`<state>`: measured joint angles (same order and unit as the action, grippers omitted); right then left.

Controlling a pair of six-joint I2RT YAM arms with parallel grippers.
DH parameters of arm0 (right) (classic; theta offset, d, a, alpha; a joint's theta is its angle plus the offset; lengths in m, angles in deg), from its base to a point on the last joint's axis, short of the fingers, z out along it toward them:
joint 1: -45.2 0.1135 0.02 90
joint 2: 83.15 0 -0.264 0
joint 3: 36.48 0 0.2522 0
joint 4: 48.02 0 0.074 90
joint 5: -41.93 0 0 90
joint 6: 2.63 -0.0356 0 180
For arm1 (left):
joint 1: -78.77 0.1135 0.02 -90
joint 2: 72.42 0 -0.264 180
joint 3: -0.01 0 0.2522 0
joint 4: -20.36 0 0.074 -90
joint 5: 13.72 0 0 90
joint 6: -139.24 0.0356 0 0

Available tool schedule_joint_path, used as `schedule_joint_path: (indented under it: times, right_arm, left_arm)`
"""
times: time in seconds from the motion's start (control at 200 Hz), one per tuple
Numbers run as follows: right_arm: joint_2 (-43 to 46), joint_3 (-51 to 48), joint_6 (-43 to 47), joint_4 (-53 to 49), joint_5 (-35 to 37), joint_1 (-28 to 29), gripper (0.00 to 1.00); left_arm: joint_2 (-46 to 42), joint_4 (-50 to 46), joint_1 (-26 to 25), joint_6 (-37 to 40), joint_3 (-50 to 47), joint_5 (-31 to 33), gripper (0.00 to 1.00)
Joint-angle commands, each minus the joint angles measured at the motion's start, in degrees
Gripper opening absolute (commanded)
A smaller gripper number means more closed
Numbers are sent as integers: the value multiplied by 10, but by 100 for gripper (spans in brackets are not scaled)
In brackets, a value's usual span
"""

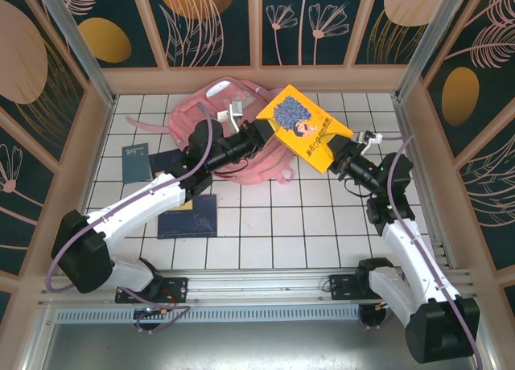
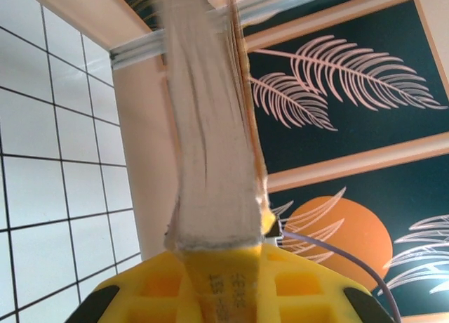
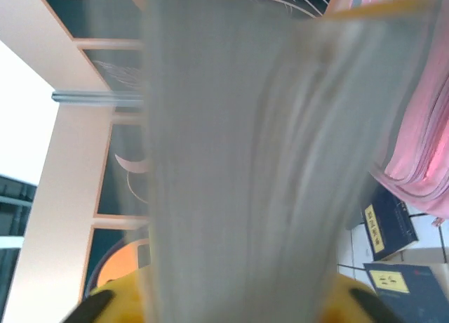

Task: Pack the student bag

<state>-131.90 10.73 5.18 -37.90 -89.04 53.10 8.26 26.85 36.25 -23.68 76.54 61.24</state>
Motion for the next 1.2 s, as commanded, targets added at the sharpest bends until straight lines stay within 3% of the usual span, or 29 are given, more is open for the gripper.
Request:
schedule_joint_path:
  times: [0.0, 0.05, 0.1, 0.2, 0.325, 0.485, 0.756, 1.196]
  right_arm:
    - [8, 46, 72, -64, 13, -5, 0]
    - [8, 69, 114, -135, 26, -11, 0]
    - [8, 100, 169, -224, 53, -18, 0]
    - [3, 165, 277, -411, 158, -27, 0]
    - [5, 186, 337, -516, 249, -41, 0]
    - [30, 171, 376, -532, 291, -42, 0]
    - [41, 146, 390, -524, 259, -54, 0]
    - [40, 103, 392, -504, 199, -85, 0]
  left_arm:
    - [-19, -23, -2, 50, 13, -24, 26]
    - [-19, -51, -2, 82, 21, -17, 45]
    - [-19, -97, -1, 133, 38, -4, 56]
    - [-11, -220, -1, 263, 86, 56, 63]
    - [27, -344, -1, 430, 145, 131, 73]
    - [168, -507, -1, 570, 275, 213, 73]
    - [381, -643, -2, 657, 470, 310, 75]
    - [446, -638, 1, 670, 477, 394, 73]
